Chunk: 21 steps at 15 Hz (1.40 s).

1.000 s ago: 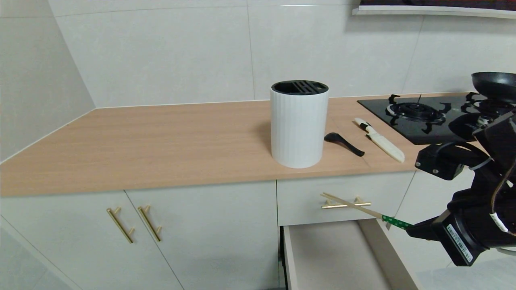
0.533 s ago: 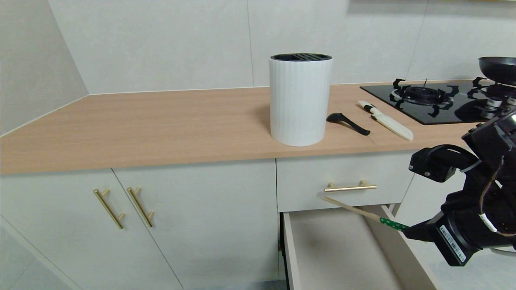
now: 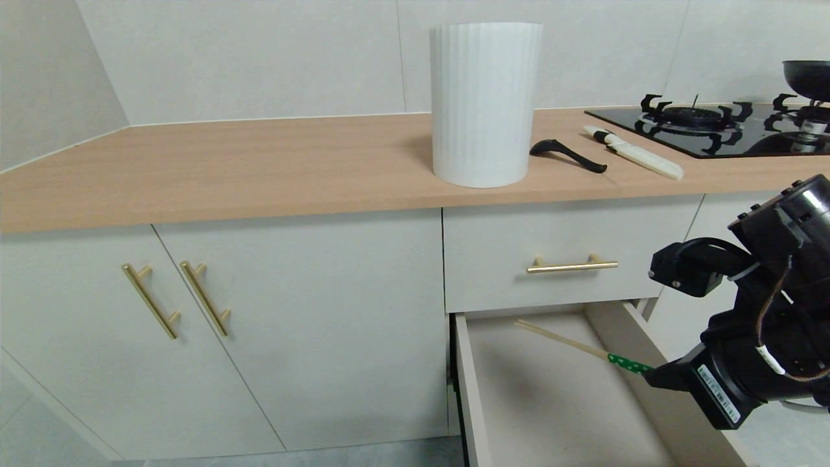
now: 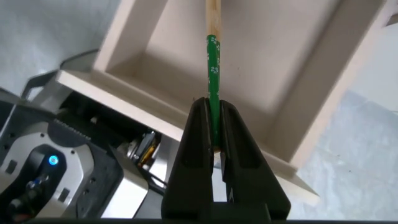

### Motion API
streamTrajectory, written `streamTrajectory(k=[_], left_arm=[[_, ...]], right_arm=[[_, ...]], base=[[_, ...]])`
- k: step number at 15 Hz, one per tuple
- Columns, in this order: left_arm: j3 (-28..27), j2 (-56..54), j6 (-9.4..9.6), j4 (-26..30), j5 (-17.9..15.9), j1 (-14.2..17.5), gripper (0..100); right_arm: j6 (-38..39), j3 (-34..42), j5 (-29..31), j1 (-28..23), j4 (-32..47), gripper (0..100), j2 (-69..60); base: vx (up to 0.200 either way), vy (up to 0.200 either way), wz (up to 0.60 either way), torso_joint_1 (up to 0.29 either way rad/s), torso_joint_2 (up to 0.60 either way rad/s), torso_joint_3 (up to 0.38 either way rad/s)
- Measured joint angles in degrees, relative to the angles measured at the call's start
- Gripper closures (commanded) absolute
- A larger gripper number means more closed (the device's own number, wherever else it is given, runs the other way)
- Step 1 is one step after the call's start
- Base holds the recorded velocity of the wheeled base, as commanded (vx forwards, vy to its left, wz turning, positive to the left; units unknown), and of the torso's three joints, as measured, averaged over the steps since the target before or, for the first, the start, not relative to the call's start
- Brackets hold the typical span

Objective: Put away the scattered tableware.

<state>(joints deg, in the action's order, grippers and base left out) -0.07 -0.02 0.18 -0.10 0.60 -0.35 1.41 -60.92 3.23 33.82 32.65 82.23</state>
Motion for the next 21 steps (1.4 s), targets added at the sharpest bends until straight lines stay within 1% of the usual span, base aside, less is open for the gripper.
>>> streamTrajectory(k=[5, 10, 13, 17, 19, 21], left_arm=[[0.0, 0.0, -0.02, -0.06, -0.02, 0.02, 0], [0.0, 0.0, -0.02, -0.06, 0.0, -0.02, 0], [0.0, 0.0, 0.0, -0.06, 0.0, 0.0, 0], [0.0, 0.0, 0.0, -0.06, -0.02, 0.02, 0], [0.0, 0.0, 0.0, -0.06, -0.02, 0.0, 0], [0.0, 0.0, 0.0, -0.06, 0.0, 0.0, 0]], right_arm=[[0.09, -0.18, 0.13, -0.17, -0.51, 100, 1.62], [1.27, -0.77, 1.0, -0.35, -3.12, 100, 6.36], [6.41, -3.52, 1.5, -0.09, -3.23, 100, 12.23], [16.92, -10.19, 1.74, 0.59, -4.11, 100, 22.76], [21.71, -12.37, 3.57, 0.69, -9.19, 100, 27.37], [23.32, -12.73, 4.73, 0.85, -14.13, 100, 31.0]], base=[[0.0, 0.0, 0.0, -0.014, 0.04, 0.027], [0.0, 0.0, 0.0, 0.0, 0.0, 0.0], [0.0, 0.0, 0.0, 0.0, 0.0, 0.0], [0.0, 0.0, 0.0, 0.0, 0.0, 0.0], [0.0, 0.0, 0.0, 0.0, 0.0, 0.0], [0.0, 0.0, 0.0, 0.0, 0.0, 0.0]])
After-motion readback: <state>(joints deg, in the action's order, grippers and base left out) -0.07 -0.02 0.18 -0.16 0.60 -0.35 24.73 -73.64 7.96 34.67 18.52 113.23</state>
